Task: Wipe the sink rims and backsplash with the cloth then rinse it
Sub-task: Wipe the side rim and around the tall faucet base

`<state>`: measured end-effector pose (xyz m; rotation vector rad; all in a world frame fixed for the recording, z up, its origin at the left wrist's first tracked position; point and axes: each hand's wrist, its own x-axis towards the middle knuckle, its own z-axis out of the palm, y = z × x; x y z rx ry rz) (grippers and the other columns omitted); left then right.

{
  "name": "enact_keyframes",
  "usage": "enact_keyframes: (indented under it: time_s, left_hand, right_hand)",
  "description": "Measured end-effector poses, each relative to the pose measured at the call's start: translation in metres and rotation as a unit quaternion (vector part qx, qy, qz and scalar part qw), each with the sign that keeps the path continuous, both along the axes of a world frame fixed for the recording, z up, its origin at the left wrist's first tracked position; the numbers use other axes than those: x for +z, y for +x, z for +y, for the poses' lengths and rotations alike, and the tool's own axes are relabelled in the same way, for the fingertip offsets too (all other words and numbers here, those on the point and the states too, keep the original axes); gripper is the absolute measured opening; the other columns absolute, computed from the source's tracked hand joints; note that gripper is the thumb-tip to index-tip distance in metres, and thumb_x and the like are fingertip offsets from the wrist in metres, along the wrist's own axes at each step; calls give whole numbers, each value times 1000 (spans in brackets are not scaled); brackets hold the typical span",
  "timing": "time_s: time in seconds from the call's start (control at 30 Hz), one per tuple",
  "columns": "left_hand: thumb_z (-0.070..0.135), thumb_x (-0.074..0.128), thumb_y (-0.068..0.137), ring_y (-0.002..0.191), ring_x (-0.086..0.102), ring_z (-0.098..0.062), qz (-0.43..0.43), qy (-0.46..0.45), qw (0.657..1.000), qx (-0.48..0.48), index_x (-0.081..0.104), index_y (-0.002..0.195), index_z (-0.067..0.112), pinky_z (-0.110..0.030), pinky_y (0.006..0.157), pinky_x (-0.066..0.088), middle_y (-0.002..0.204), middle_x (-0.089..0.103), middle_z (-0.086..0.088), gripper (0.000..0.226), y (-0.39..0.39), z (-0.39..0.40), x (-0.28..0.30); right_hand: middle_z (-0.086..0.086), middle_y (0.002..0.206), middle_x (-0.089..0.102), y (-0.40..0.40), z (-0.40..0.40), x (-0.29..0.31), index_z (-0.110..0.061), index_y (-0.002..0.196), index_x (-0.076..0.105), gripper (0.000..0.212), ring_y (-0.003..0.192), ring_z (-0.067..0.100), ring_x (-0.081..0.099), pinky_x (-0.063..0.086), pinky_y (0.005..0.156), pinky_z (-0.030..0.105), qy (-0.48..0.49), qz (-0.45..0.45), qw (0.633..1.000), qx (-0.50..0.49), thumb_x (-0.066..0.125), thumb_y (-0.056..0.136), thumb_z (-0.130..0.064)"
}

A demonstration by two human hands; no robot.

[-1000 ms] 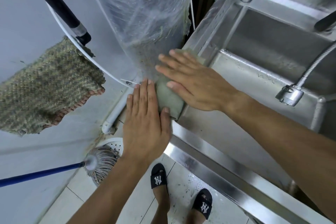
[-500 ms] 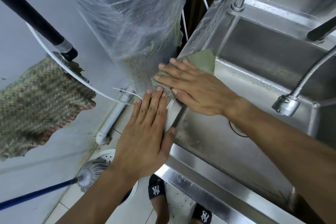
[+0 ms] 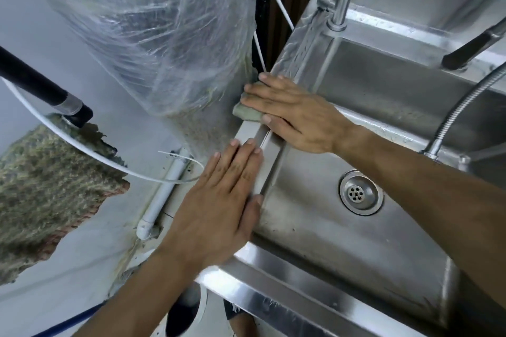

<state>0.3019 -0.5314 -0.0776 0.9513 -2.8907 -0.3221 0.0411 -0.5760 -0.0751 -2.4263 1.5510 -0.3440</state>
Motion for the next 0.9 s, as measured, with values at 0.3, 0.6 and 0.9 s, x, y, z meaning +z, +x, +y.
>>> enact_keyframes:
  time_s: [0.3,0.6,0.9]
  left_hand:
    - [39,24,108,161,2,-24,-12,-13,1000,11,20,164,8,-43,131,8,174,11,-8,64,-31,-27,-5]
    - [40,19,108,161,-1,-26,-10,-13,1000,8,19,165,10,-47,131,8,174,6,-9,64,-57,-50,-7]
    - [40,20,109,161,-2,-24,-10,-20,1000,14,20,165,11,-48,130,10,174,6,-7,62,-58,-48,-7]
  right_hand:
    - [-3,173,14,-9,-35,1,-24,164,25,52,160,16,-1,-12,124,26,19,-58,966,-249,22,113,-35]
    - [-5,174,3,-17,-26,-4,-28,166,12,54,159,12,-10,-13,127,31,34,-35,978,-203,18,113,-39]
    - [3,174,-5,-40,-60,0,-18,166,4,59,159,22,-16,-11,129,40,36,-43,949,-309,18,113,-38]
